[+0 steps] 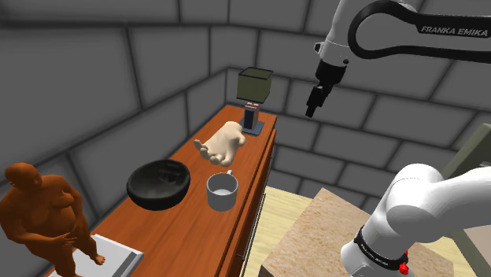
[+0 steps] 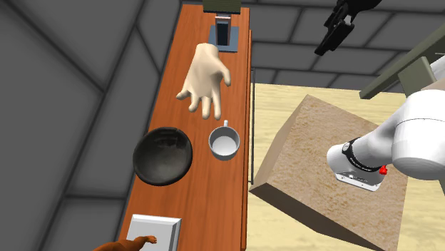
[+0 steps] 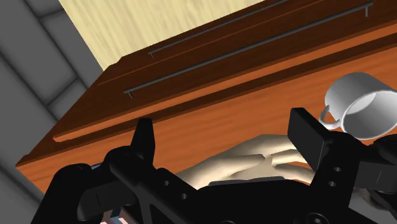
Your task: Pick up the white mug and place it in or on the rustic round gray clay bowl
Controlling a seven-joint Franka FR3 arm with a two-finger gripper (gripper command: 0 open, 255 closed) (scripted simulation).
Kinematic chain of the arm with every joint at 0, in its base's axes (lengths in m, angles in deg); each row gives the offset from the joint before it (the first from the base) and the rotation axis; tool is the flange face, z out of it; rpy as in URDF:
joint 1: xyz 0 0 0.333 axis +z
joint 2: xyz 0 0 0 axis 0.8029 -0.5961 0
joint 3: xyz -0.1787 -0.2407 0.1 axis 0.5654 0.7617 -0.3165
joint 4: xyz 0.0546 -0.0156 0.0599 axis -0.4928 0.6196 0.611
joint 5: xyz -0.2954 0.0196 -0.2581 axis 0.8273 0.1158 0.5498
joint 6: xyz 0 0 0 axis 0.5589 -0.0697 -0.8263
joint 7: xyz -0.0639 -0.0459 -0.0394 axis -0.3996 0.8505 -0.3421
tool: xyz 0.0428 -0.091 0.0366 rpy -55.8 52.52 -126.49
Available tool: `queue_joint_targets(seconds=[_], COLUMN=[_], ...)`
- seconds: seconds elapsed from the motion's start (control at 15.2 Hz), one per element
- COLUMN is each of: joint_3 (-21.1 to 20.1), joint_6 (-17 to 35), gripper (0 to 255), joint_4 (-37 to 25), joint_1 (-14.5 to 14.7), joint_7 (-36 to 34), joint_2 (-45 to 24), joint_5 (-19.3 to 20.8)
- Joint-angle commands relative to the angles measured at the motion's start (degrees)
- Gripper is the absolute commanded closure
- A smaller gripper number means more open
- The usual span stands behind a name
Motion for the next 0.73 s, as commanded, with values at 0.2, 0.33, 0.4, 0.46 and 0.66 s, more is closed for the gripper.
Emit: queue_joint_targets(seconds=[0.2, 0.33, 0.4, 0.46, 0.66], joint_3=[-2.9, -4.9, -5.8, -6.8, -9.8], joint_6=[2.9, 4.8, 5.9, 6.9, 10.0], gripper=[0, 0, 0, 0, 0], joint_4=[1.9, 2.8, 3.1, 3.4, 3.9], joint_1=[1.3, 2.1, 2.6, 3.0, 4.2], joint_7=[-3.5, -5.9, -7.0, -8.2, -11.6], joint_2=[-1.7, -3.1, -4.0, -4.9, -8.1], joint_5=[-1.9, -3.1, -3.7, -4.3, -5.9])
